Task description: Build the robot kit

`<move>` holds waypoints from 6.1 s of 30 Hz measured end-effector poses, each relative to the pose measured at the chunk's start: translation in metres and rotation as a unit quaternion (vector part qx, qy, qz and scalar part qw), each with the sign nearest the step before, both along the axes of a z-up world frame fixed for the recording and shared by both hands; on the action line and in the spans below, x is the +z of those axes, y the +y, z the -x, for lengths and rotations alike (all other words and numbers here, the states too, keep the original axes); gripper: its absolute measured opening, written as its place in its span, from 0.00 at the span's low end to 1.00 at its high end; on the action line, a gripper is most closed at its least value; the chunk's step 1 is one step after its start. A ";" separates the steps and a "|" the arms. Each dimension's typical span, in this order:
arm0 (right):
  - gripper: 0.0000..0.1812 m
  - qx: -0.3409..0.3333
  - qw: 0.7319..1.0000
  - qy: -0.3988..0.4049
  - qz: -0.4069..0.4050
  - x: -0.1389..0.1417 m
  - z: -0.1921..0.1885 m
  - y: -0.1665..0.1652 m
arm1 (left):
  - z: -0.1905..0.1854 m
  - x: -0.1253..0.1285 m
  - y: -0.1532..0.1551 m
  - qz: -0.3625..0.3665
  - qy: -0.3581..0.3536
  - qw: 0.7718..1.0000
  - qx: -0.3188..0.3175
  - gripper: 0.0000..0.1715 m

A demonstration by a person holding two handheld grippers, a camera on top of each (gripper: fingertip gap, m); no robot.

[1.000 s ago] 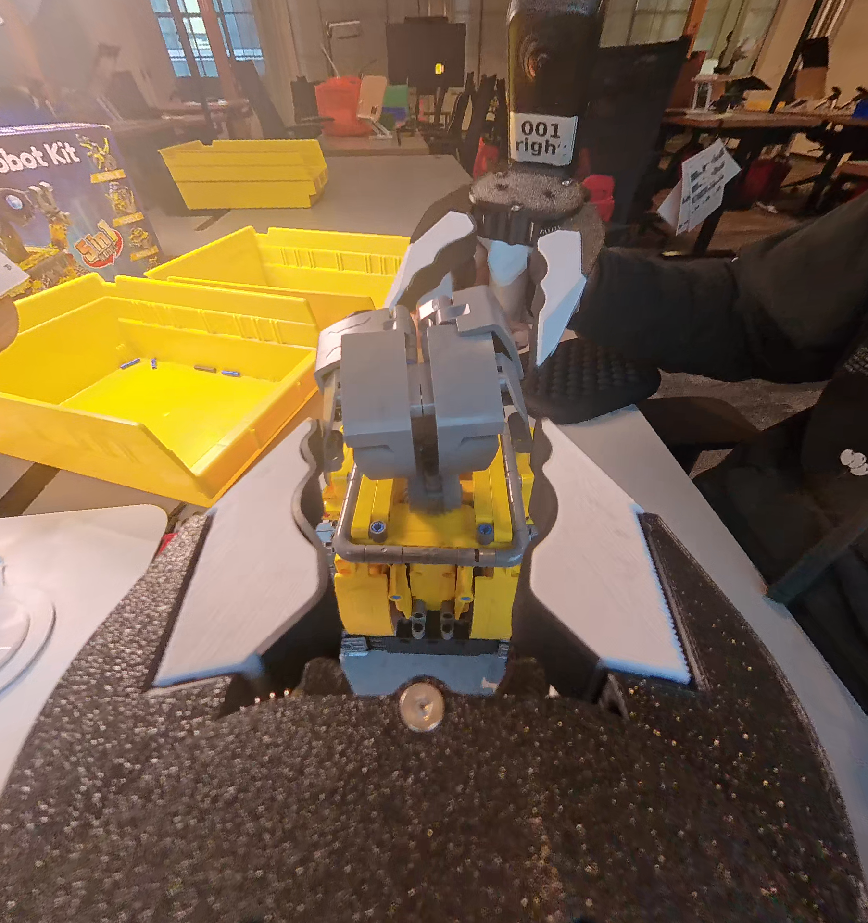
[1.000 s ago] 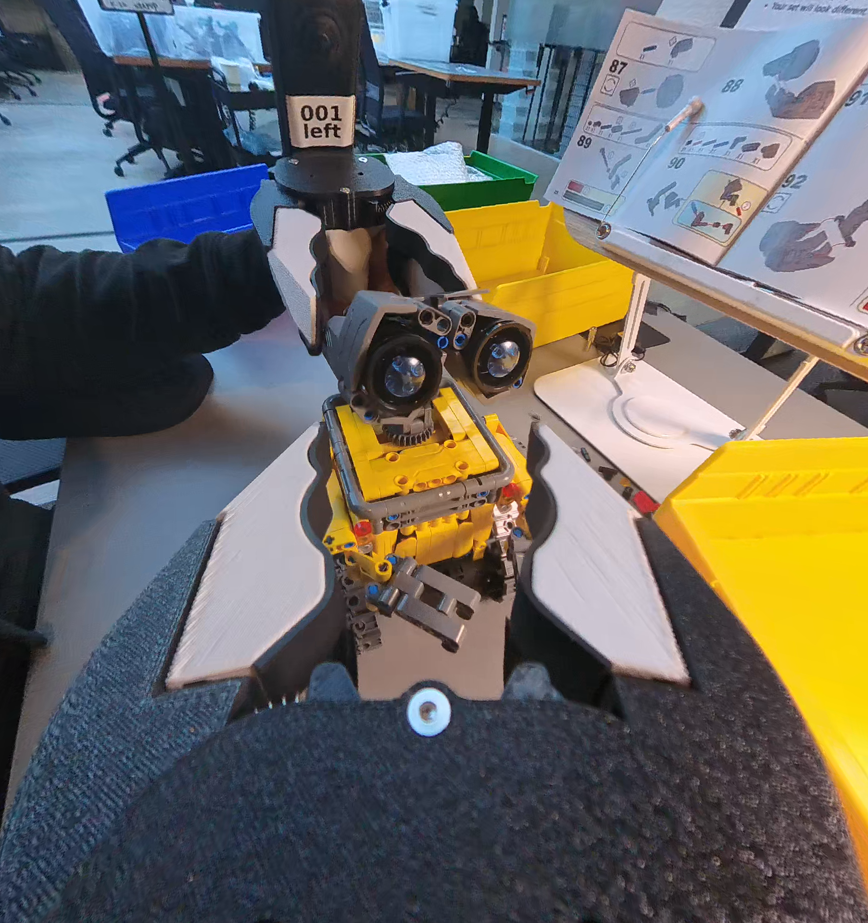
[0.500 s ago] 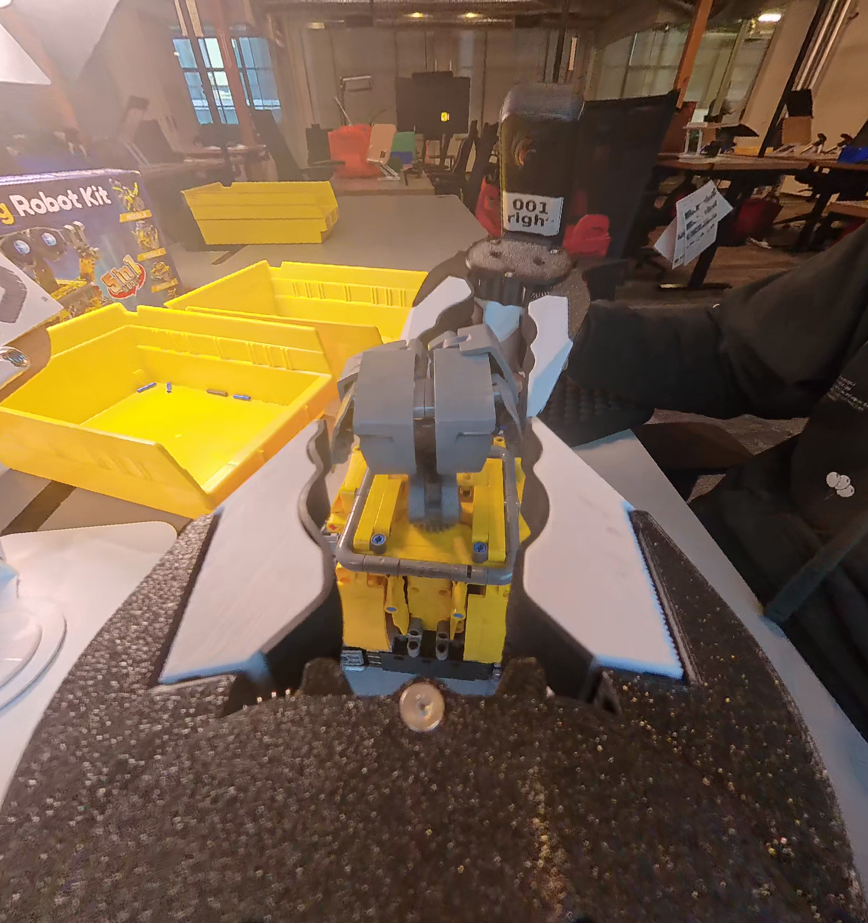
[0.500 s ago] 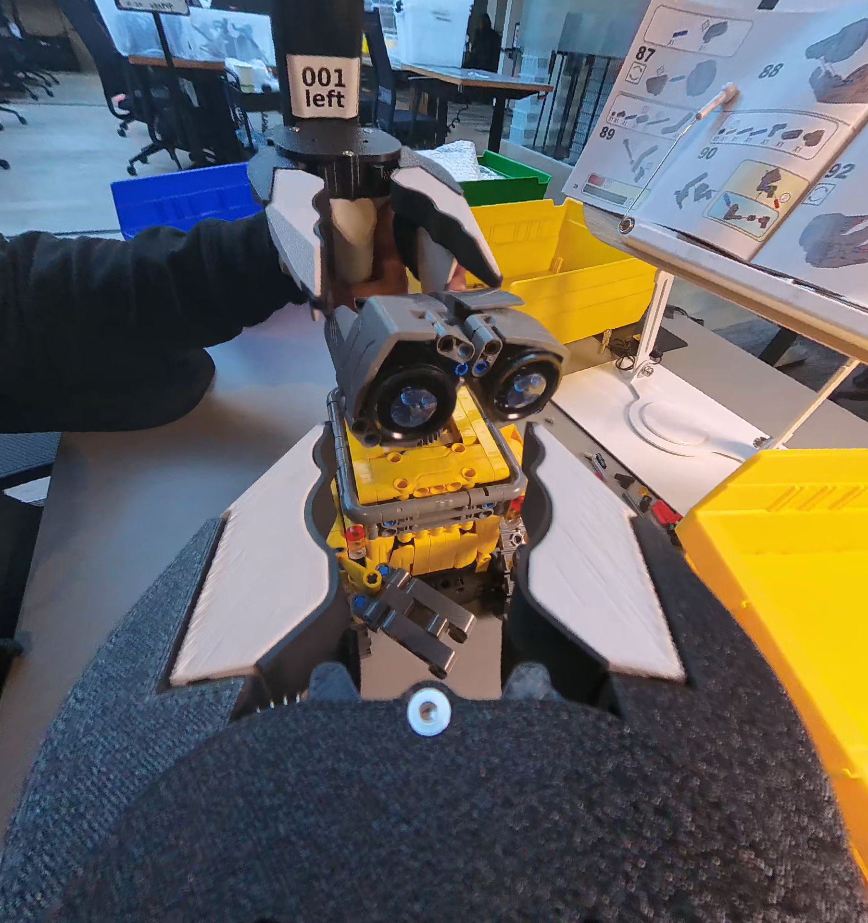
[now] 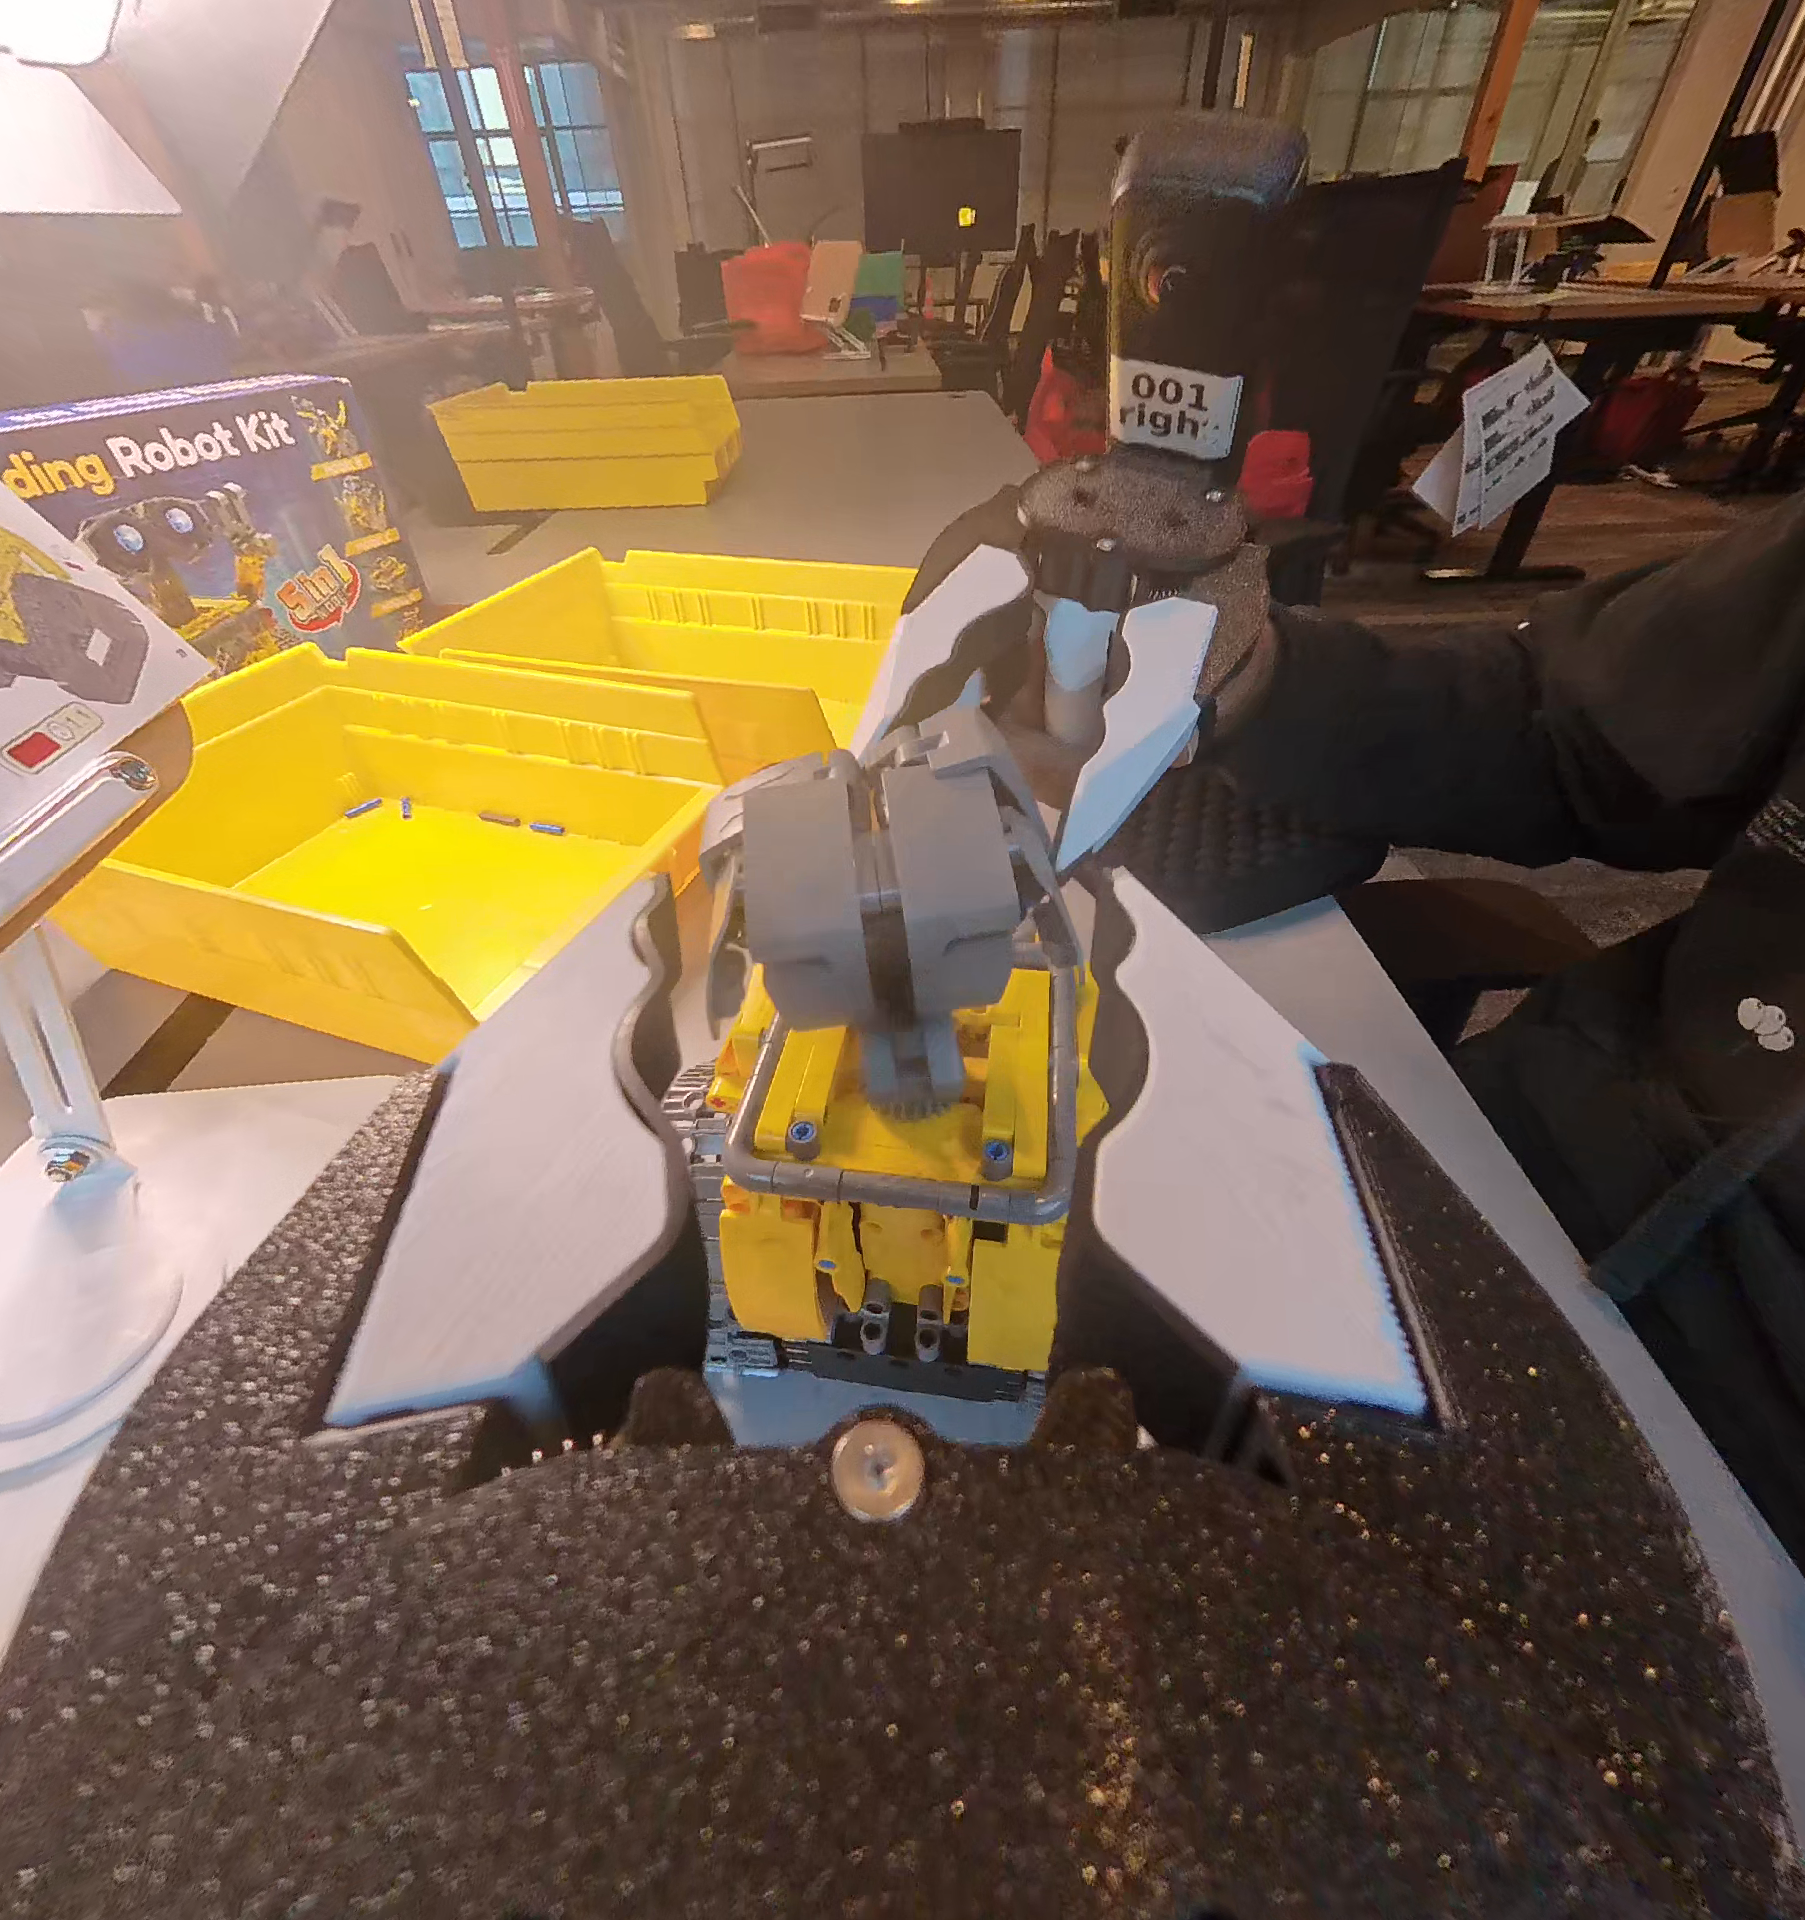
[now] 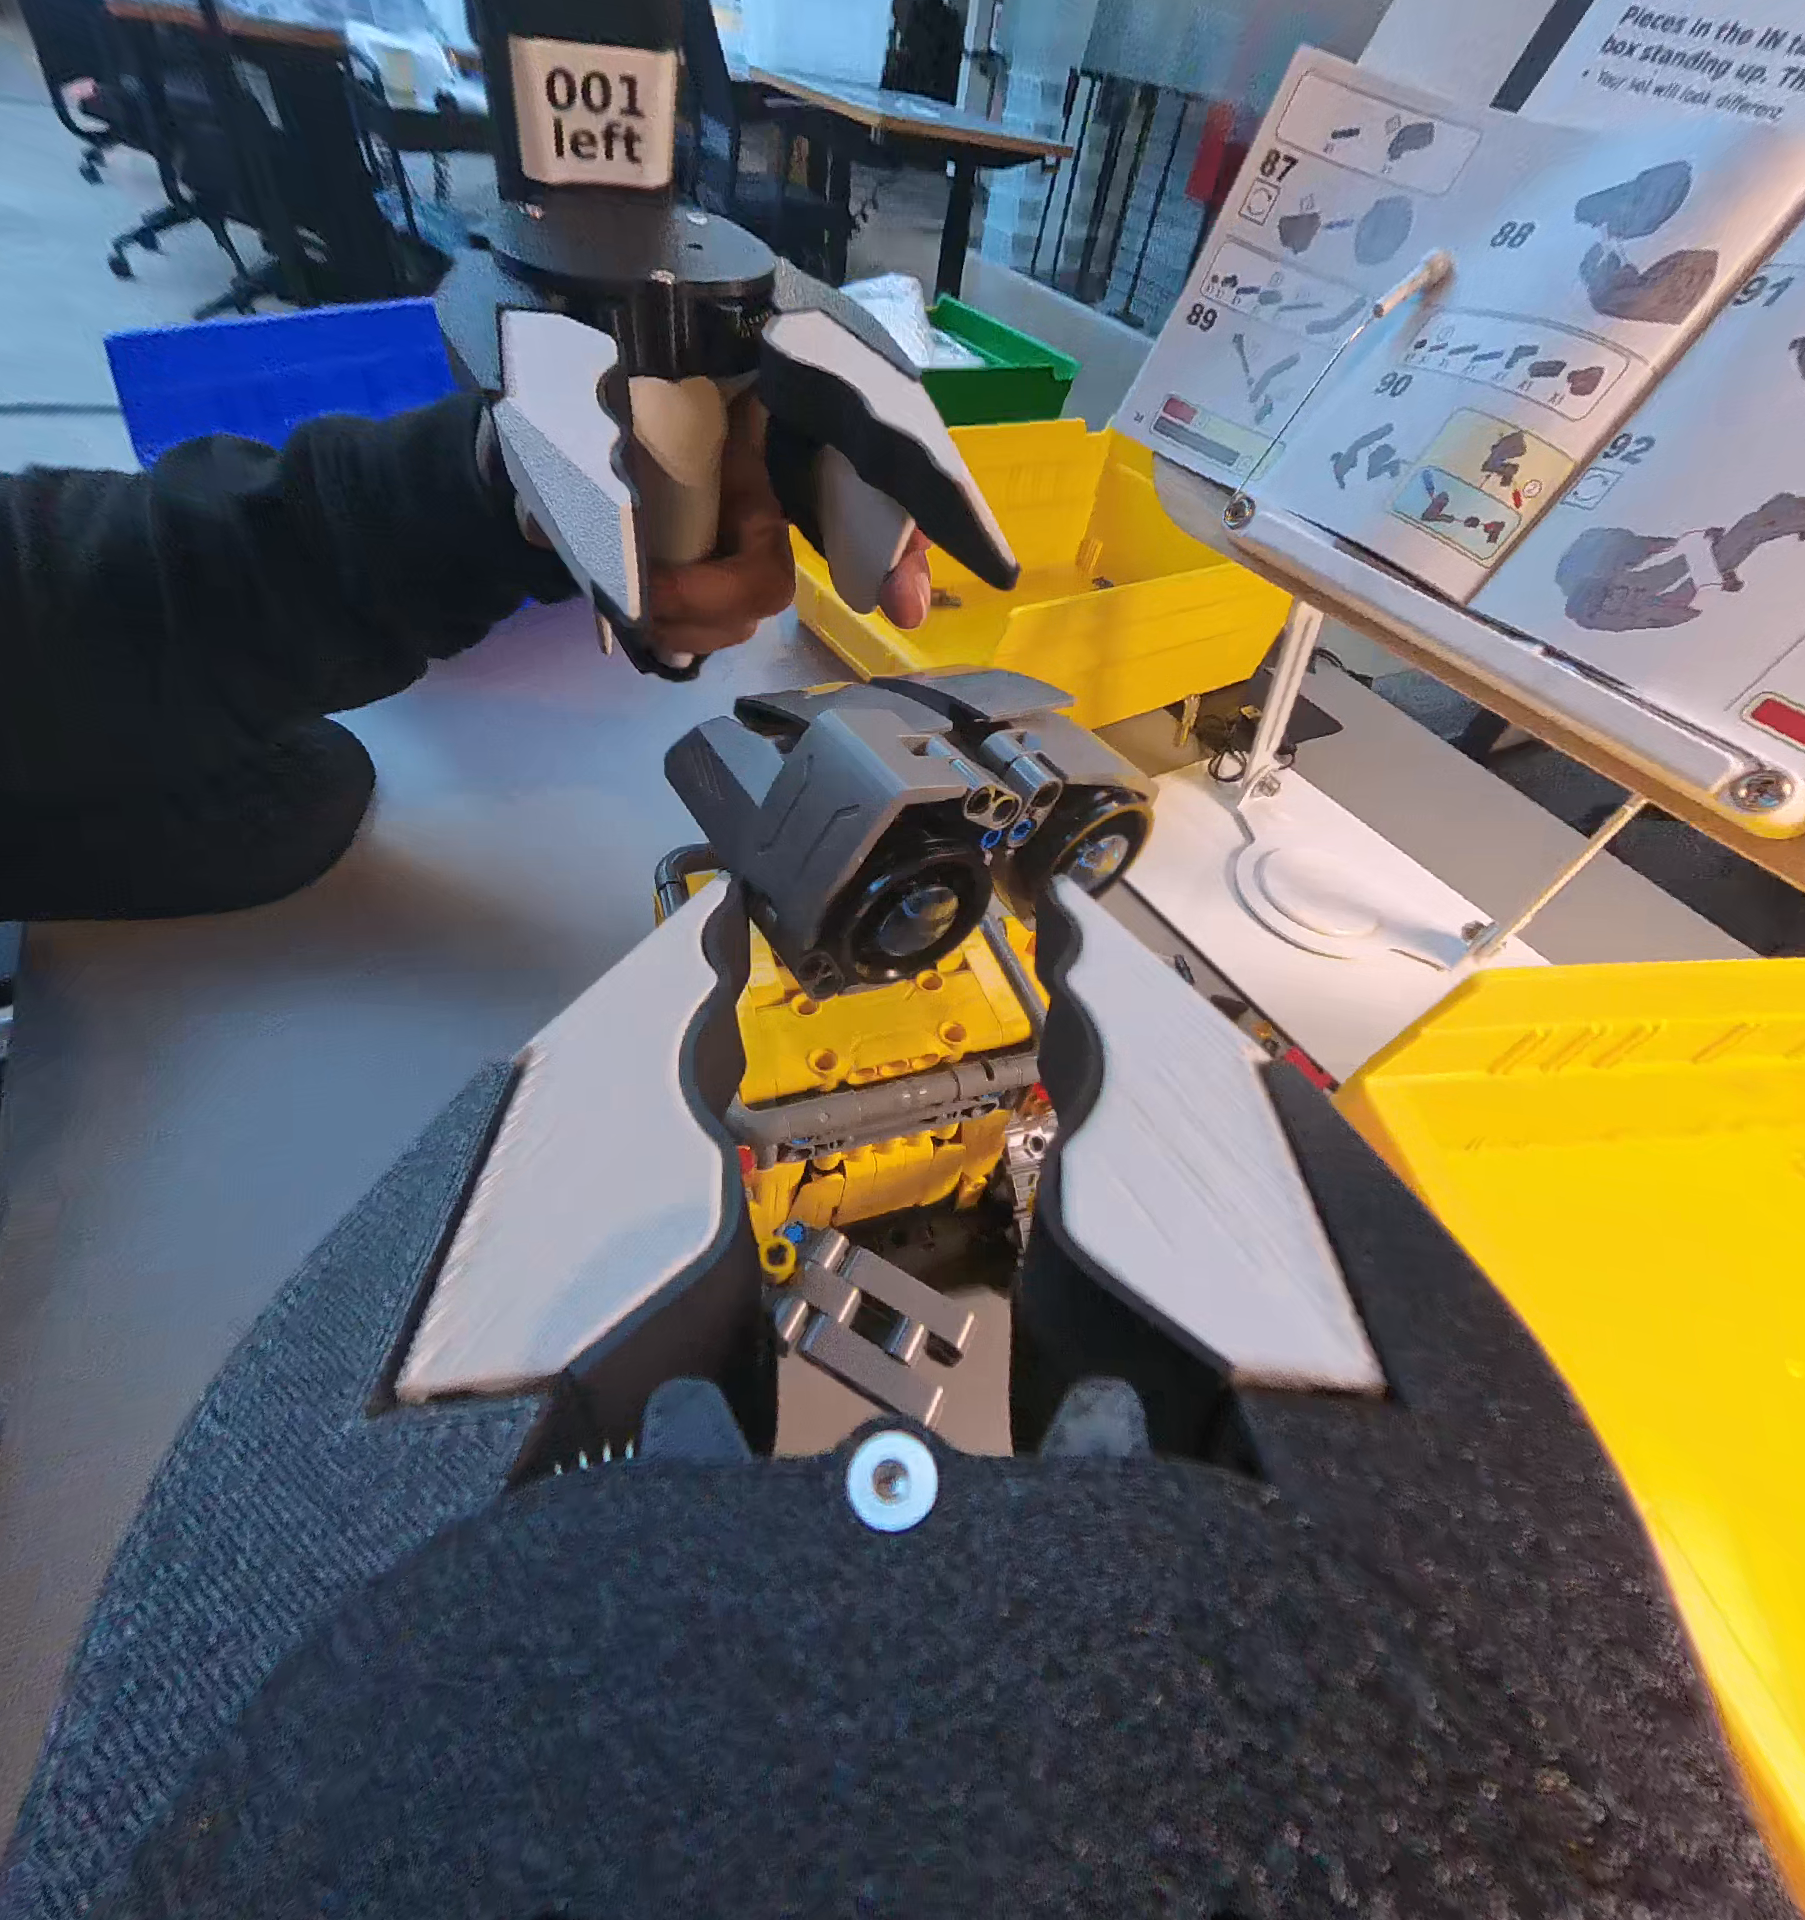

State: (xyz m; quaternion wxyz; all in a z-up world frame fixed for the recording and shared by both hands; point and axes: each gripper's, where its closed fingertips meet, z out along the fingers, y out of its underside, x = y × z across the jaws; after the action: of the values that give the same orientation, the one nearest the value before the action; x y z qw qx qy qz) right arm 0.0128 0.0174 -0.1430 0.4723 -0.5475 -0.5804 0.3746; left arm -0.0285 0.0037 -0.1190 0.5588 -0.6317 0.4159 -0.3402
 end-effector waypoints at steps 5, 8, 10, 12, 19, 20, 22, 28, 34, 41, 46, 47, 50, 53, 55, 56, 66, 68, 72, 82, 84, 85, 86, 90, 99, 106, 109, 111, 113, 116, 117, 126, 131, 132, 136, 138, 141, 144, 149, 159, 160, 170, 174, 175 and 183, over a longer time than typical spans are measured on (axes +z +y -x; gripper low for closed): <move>0.30 -0.020 0.999 -0.036 -0.024 0.002 0.010 -0.008 | -0.011 -0.020 0.007 0.014 0.055 0.998 0.016 0.48; 0.30 -0.009 0.999 -0.032 -0.024 0.006 0.013 -0.018 | -0.013 -0.022 0.004 0.023 0.042 0.999 -0.008 0.48; 0.30 0.001 0.999 -0.026 -0.029 0.008 0.013 -0.022 | -0.010 -0.022 0.004 0.027 0.022 0.999 -0.025 0.47; 0.30 0.015 0.999 -0.017 -0.024 0.009 0.012 -0.024 | -0.008 -0.021 0.004 0.028 -0.007 0.999 -0.042 0.47; 0.23 0.034 0.999 0.013 0.010 0.015 0.010 -0.024 | -0.003 -0.018 0.006 0.055 -0.070 0.990 -0.111 0.47; 0.23 0.033 0.999 0.010 0.003 0.014 0.011 -0.025 | -0.002 -0.017 0.005 0.057 -0.077 0.988 -0.119 0.47; 0.23 0.034 0.999 0.005 -0.013 0.014 0.012 -0.027 | 0.000 -0.016 0.004 0.063 -0.093 0.985 -0.135 0.46; 0.47 -0.008 0.998 0.016 -0.052 0.036 0.012 -0.011 | 0.006 -0.014 0.004 0.064 -0.112 0.980 -0.149 0.42; 0.66 0.077 0.994 -0.065 0.030 0.005 0.040 -0.012 | 0.005 -0.014 0.002 0.049 -0.092 0.984 -0.143 0.39; 0.54 0.063 0.990 -0.110 0.060 -0.008 0.044 -0.003 | 0.029 -0.003 -0.001 0.027 -0.071 0.992 -0.098 0.47; 0.53 0.029 0.987 -0.154 0.042 -0.011 0.038 -0.002 | 0.044 -0.061 0.009 0.073 0.053 0.995 -0.042 0.62; 0.53 0.022 0.985 -0.166 0.036 -0.012 0.037 -0.003 | 0.038 -0.073 0.008 0.086 0.071 0.993 -0.047 0.64; 0.53 -0.002 0.978 -0.209 0.019 -0.012 0.038 -0.004 | 0.019 -0.103 0.002 0.117 0.123 0.983 -0.073 0.66; 0.53 -0.024 0.965 -0.259 0.015 -0.011 0.040 -0.004 | 0.009 -0.110 0.002 0.112 0.140 0.981 -0.073 0.63; 0.53 -0.032 0.956 -0.293 0.013 -0.012 0.040 -0.003 | 0.009 -0.110 0.003 0.114 0.139 0.981 -0.066 0.62; 0.53 -0.039 0.951 -0.305 0.014 -0.013 0.040 -0.002 | 0.008 -0.110 0.003 0.115 0.136 0.982 -0.062 0.62; 0.53 -0.070 0.914 -0.399 0.017 -0.017 0.029 0.004 | 0.001 -0.110 0.009 0.124 0.154 0.980 -0.040 0.62; 0.53 -0.073 0.908 -0.413 0.008 -0.017 0.028 0.005 | 0.001 -0.111 0.009 0.123 0.154 0.980 -0.040 0.62; 0.53 -0.071 0.902 -0.426 0.002 -0.017 0.027 0.005 | 0.001 -0.110 0.009 0.124 0.151 0.980 -0.041 0.62; 0.54 -0.053 0.910 -0.412 -0.004 -0.018 0.025 0.001 | 0.036 -0.074 -0.002 0.107 0.094 0.988 -0.060 0.41; 0.54 -0.051 0.910 -0.411 -0.004 -0.018 0.026 0.001 | 0.036 -0.057 0.000 0.071 0.069 0.994 -0.050 0.27; 0.54 -0.050 0.910 -0.411 -0.002 -0.018 0.026 0.001 | 0.033 -0.055 -0.001 0.060 0.071 0.994 -0.053 0.23; 0.54 -0.049 0.911 -0.410 -0.001 -0.017 0.027 0.001 | 0.029 -0.058 -0.001 0.054 0.086 0.994 -0.051 0.21; 0.54 -0.048 0.910 -0.412 -0.002 -0.017 0.027 0.001 | 0.013 -0.071 0.000 0.050 0.126 0.989 -0.054 0.18; 0.54 -0.047 0.914 -0.403 0.013 -0.016 0.031 0.001 | 0.008 -0.074 -0.001 0.057 0.119 0.989 -0.063 0.13; 0.54 -0.047 0.926 -0.373 0.031 -0.014 0.036 0.002 | 0.008 -0.076 0.000 0.048 0.123 0.989 -0.066 0.13; 0.55 -0.042 0.931 -0.362 0.032 -0.014 0.035 0.002 | 0.008 -0.076 0.000 0.044 0.119 0.990 -0.067 0.13; 0.55 -0.030 0.937 -0.347 0.026 -0.013 0.034 0.001 | 0.008 -0.076 0.000 0.042 0.116 0.990 -0.069 0.13; 0.55 -0.018 0.947 -0.319 0.029 -0.012 0.032 -0.002 | 0.008 -0.079 -0.001 0.043 0.124 0.989 -0.074 0.12; 0.56 -0.010 0.962 -0.269 0.033 -0.006 0.025 -0.004 | 0.007 -0.083 0.003 0.030 0.127 0.989 -0.066 0.00; 0.54 -0.010 0.966 -0.256 0.034 -0.005 0.021 -0.005 | 0.007 -0.083 0.003 0.027 0.130 0.989 -0.065 0.00; 0.53 -0.009 0.983 -0.178 0.047 -0.012 -0.008 -0.011 | 0.007 -0.082 0.004 0.032 0.128 0.989 -0.060 0.00; 0.55 -0.017 0.989 -0.146 0.031 -0.028 -0.036 0.000 | 0.020 -0.070 0.013 0.022 0.120 0.992 -0.029 0.05; 0.55 -0.022 0.988 -0.152 0.021 -0.039 -0.042 0.004 | 0.023 -0.065 0.013 0.025 0.113 0.993 -0.025 0.08; 0.54 -0.028 0.989 -0.144 0.019 -0.073 -0.046 0.011 | 0.026 -0.067 -0.004 0.077 0.142 0.986 -0.038 0.36; 0.49 -0.036 0.993 -0.110 0.006 -0.075 -0.041 0.013 | 0.023 -0.087 -0.009 0.090 0.196 0.975 -0.042 0.46; 0.38 -0.036 0.996 -0.077 -0.004 -0.073 -0.035 0.004 | 0.025 -0.098 0.000 0.070 0.225 0.972 -0.025 0.37; 0.36 -0.043 0.995 -0.074 -0.045 -0.076 -0.038 -0.004 | 0.034 -0.099 0.003 0.087 0.195 0.977 -0.026 0.32; 0.25 0.007 0.994 -0.067 -0.083 -0.077 -0.037 -0.052 | 0.069 -0.094 0.038 0.099 0.113 0.985 0.085 0.27; 0.35 0.053 0.992 -0.009 -0.110 -0.020 -0.042 -0.033 | 0.071 -0.090 -0.006 0.105 0.090 0.976 0.168 0.35; 0.41 0.054 0.990 -0.004 -0.127 -0.015 -0.035 -0.029 | 0.062 -0.093 -0.017 0.113 0.091 0.977 0.154 0.40; 0.40 0.122 0.977 -0.040 -0.169 -0.013 0.031 -0.014 | 0.028 -0.149 -0.016 0.083 0.199 0.959 0.182 0.61; 0.40 0.142 0.986 -0.064 0.066 -0.011 0.029 0.011 | 0.037 -0.147 -0.011 0.073 0.168 0.970 0.161 0.58; 0.40 0.152 0.981 -0.061 0.104 -0.010 0.029 0.013 | 0.039 -0.147 -0.009 0.071 0.161 0.971 0.160 0.58; 0.39 0.179 0.978 -0.005 0.105 -0.006 0.030 0.015 | 0.056 -0.146 -0.006 0.071 0.150 0.972 0.169 0.49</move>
State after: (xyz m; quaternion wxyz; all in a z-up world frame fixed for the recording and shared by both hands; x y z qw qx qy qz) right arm -0.0167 0.0324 -0.1493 0.3349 -0.4834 -0.6285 0.5091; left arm -0.0842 -0.0019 -0.2648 0.4930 -0.7748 0.3566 -0.1714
